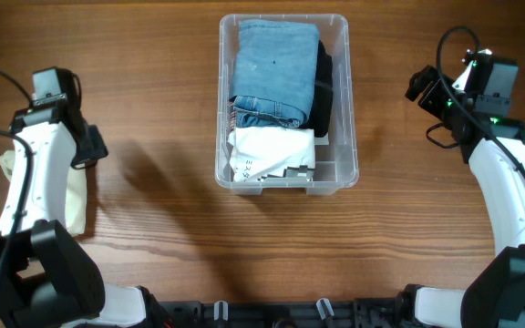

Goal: Pack container
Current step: 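Lower the left gripper onto the cream cloth on the table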

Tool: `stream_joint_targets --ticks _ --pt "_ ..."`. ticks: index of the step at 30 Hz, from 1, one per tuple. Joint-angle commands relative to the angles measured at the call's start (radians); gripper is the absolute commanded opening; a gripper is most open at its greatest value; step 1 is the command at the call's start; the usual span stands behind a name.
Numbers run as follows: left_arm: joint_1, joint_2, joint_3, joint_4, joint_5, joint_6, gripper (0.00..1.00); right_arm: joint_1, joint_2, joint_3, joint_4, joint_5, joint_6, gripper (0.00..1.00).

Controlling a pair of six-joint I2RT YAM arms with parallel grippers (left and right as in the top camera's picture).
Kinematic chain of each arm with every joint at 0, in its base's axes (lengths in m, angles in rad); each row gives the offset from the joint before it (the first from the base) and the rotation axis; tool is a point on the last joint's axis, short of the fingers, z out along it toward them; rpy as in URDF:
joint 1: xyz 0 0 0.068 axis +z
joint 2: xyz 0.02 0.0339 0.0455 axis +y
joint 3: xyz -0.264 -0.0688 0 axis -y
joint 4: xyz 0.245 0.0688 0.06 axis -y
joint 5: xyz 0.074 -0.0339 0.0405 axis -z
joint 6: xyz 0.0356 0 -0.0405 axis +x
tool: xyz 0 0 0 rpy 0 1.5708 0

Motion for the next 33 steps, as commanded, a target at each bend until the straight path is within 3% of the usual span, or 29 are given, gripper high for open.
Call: stream_joint_targets --ticks 1,15,27,33 --pt "0.035 0.048 -0.006 -0.039 -0.009 0.009 1.0 -0.004 0.006 0.023 0.003 -0.009 -0.018 1.0" --pt "0.039 0.167 -0.006 -0.022 0.058 0.235 0.99 -0.004 0.006 0.023 0.003 -0.009 -0.018 1.0" --pt "0.052 0.214 -0.006 0.01 0.02 0.237 0.99 -0.004 0.006 0.023 0.003 -0.009 -0.018 1.0" --pt "0.112 0.214 -0.006 0.016 0.018 0.233 0.92 -0.004 0.006 0.023 0.003 -0.009 -0.018 1.0"
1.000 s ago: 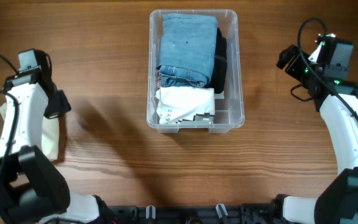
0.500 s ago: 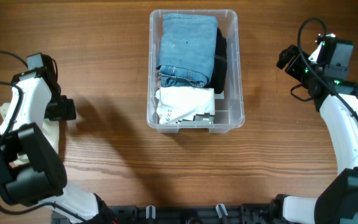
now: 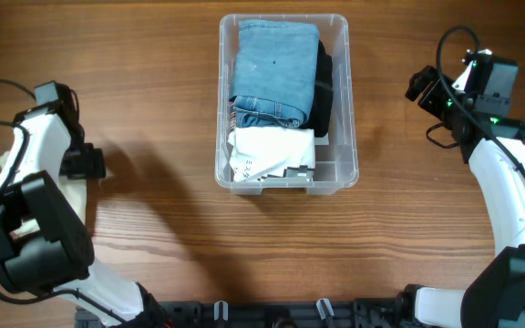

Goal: Pack container
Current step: 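Lower the left gripper onto the cream cloth on the table, then grasp the cream cloth with the left gripper and lift it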

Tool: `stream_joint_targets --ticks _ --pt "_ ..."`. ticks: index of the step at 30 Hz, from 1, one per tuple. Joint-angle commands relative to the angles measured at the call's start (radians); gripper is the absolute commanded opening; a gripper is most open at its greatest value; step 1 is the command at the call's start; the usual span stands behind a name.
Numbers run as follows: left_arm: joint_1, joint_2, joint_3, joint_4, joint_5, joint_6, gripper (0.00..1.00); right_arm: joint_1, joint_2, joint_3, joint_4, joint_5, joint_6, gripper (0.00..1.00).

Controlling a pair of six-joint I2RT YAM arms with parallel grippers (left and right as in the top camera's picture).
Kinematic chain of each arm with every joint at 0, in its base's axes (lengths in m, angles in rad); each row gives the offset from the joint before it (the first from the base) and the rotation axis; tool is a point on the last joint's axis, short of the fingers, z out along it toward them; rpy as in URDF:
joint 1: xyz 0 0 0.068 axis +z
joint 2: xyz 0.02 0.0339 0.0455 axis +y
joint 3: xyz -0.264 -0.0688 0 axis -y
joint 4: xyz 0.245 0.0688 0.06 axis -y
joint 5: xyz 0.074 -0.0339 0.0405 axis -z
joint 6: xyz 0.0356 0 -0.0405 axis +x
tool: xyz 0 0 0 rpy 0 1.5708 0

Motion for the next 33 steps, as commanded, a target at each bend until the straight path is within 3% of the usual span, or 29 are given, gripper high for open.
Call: stream_joint_targets --ticks 1,6,13,21,26,33 --pt "0.045 0.012 -0.006 0.003 -0.013 0.012 0.93 -0.004 0.006 0.023 0.003 -0.009 -0.018 1.0" --pt "0.051 0.013 -0.006 0.016 -0.012 0.013 0.94 -0.004 0.006 0.023 0.003 -0.009 -0.017 1.0" --pt "0.051 0.017 -0.006 0.044 0.0 0.019 0.83 -0.004 0.006 0.023 0.003 -0.009 -0.017 1.0" --pt "0.051 0.095 -0.006 0.007 0.075 0.012 0.92 -0.004 0.006 0.023 0.003 -0.009 -0.017 1.0" --pt "0.051 0.118 -0.006 0.008 0.075 0.013 0.91 -0.004 0.006 0.023 0.003 -0.009 -0.017 1.0" --pt "0.051 0.118 -0.006 0.073 0.071 0.013 0.71 -0.004 0.006 0.023 0.003 -0.009 -0.017 1.0"
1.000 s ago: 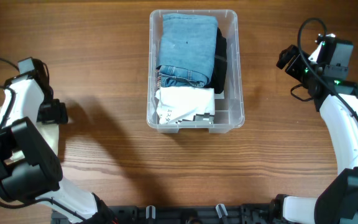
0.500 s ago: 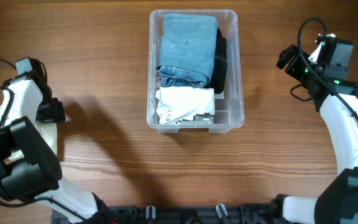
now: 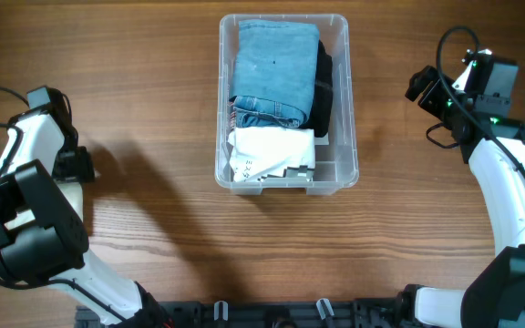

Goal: Pack container
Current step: 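Grasp the cream cloth with the left gripper and lift it, then carry the cream cloth over the container's lower half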

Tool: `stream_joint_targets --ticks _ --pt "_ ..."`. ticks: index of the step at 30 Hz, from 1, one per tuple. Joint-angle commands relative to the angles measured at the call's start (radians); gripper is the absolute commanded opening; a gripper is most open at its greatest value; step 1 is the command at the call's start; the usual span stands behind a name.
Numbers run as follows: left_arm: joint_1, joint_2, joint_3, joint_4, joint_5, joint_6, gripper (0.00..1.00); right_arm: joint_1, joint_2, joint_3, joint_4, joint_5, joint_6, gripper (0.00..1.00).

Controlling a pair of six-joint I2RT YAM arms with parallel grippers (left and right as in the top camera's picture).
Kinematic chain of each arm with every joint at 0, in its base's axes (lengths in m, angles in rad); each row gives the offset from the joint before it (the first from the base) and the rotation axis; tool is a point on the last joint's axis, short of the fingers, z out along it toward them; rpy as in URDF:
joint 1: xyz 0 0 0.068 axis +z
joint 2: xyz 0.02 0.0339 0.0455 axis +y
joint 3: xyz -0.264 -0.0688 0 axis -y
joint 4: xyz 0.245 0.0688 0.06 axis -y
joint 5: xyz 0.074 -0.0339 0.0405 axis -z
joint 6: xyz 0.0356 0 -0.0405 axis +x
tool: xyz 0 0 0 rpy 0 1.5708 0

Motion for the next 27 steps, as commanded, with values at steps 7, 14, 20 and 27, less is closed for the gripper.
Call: stream_joint_targets --ticks 7,14,20,27 --pt "0.005 0.048 -0.019 0.122 0.114 -0.003 0.23 -0.004 0.006 0.023 0.003 -0.009 -0.018 1.0" --pt "-0.018 0.048 -0.002 0.202 0.336 -0.004 0.04 -0.004 0.006 0.023 0.003 -0.009 -0.018 1.0" --pt "-0.075 0.017 0.106 0.19 0.364 -0.187 0.04 -0.004 0.006 0.023 0.003 -0.009 -0.018 1.0" --pt "-0.222 -0.179 0.31 0.116 0.364 -0.207 0.04 -0.004 0.006 0.023 0.003 -0.009 -0.018 1.0"
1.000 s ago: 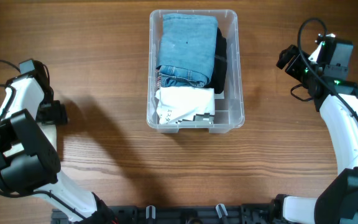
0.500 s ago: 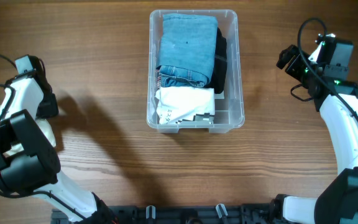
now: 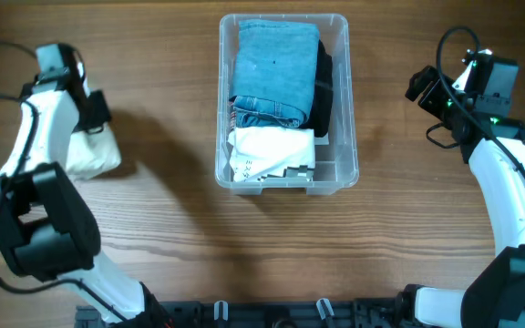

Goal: Pack container
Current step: 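Carry the cream cloth over the container's lower half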

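Note:
A clear plastic container [image 3: 350, 137] stands at the middle back of the table. It holds folded blue jeans [image 3: 276, 68], a black garment [image 3: 324, 91] along its right side and a white printed garment [image 3: 272, 150] at the front. At the far left a cream cloth [image 3: 89, 155] hangs bunched under my left gripper [image 3: 97, 123], which looks shut on its top; the fingers are hidden by the wrist. My right gripper [image 3: 418, 85] hovers to the right of the container, and its jaws cannot be made out.
The wooden table [image 3: 244, 246] stretches around the container. Both arm bases [image 3: 272, 314] stand at the front edge. Cables trail off the left arm at the left edge.
My left gripper has moved back and a little right, and the cream cloth now hangs bunched under it instead of lying flat at the left edge. The right arm has not moved.
The cream cloth lay flat at the left edge with my left gripper over its upper part. The gripper then sat lower and further left on the cloth at the two following moments. Now the cloth is gathered up under the gripper, nearer the back. The container's contents are unchanged.

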Tool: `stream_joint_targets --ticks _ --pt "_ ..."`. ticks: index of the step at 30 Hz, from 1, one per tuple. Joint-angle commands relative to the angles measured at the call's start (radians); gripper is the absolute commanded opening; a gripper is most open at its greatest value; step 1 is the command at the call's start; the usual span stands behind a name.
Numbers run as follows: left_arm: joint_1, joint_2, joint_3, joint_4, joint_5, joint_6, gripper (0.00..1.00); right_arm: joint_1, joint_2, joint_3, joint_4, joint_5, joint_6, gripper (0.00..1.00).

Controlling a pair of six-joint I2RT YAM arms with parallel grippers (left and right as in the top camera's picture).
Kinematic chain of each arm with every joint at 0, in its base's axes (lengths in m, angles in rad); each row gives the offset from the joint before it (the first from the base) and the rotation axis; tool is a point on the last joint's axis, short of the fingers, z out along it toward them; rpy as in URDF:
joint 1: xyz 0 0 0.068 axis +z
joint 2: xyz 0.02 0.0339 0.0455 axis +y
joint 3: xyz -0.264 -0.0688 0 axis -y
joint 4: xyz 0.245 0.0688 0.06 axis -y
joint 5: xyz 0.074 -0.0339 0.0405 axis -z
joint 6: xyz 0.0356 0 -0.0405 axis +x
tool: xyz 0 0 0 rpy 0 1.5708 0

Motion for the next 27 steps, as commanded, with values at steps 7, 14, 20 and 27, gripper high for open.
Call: stream_joint_targets --ticks 7,14,20,27 --pt "-0.289 -0.448 0.175 0.058 0.064 -0.043 0.04 -0.004 0.006 0.023 0.003 -0.009 -0.018 1.0" --pt "-0.578 -0.548 0.175 0.045 0.064 -0.043 0.04 -0.004 0.006 0.023 0.003 -0.009 -0.017 1.0" --pt "-0.813 -0.455 0.175 0.005 0.064 -0.042 0.04 -0.004 0.006 0.023 0.003 -0.009 -0.018 1.0" --pt "-0.961 -0.242 0.175 0.001 0.063 -0.039 0.07 -0.004 0.006 0.023 0.003 -0.009 -0.018 1.0"
